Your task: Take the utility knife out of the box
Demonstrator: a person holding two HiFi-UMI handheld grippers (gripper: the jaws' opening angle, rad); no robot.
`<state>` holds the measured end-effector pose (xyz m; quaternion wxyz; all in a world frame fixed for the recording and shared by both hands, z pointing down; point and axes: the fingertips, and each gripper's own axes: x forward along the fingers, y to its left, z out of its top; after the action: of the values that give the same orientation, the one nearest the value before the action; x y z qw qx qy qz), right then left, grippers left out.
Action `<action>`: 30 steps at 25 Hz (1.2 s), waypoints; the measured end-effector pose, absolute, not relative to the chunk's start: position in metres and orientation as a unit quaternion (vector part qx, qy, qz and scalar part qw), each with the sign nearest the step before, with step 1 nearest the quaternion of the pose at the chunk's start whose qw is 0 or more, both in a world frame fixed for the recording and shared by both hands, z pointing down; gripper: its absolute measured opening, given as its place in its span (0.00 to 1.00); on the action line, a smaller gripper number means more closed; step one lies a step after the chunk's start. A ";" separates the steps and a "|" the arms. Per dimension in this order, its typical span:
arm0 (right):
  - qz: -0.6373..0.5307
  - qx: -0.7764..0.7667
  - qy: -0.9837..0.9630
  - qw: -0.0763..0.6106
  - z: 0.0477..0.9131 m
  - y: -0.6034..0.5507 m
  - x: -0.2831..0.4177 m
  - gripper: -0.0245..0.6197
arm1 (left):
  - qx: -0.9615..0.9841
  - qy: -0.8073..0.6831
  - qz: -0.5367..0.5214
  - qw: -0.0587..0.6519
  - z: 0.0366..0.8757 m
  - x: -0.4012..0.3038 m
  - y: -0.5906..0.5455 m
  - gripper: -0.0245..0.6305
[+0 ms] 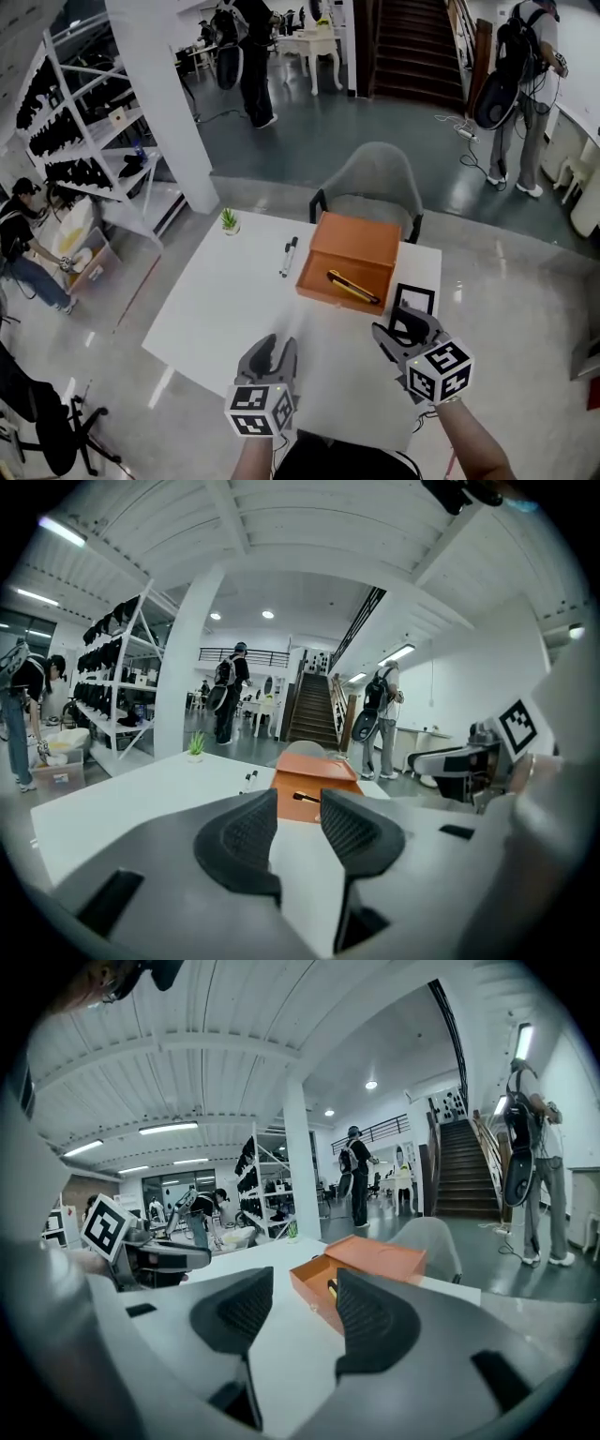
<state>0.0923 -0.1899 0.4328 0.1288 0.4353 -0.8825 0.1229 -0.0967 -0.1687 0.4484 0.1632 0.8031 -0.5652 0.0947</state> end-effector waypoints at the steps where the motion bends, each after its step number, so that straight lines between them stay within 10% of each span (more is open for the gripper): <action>1: 0.120 0.437 -0.882 0.130 0.432 -0.196 0.093 0.34 | 0.806 -0.562 0.097 0.161 0.448 -0.094 -0.176 0.25; 30: 0.122 0.385 -0.839 0.365 0.524 -0.329 0.054 0.32 | 0.875 -0.419 0.131 0.201 0.488 -0.068 -0.298 0.24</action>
<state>0.0543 -0.3286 0.5239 0.3651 0.3854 -0.8386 0.1218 -0.0678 -0.2979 0.4882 0.2012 0.8755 -0.4194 0.1311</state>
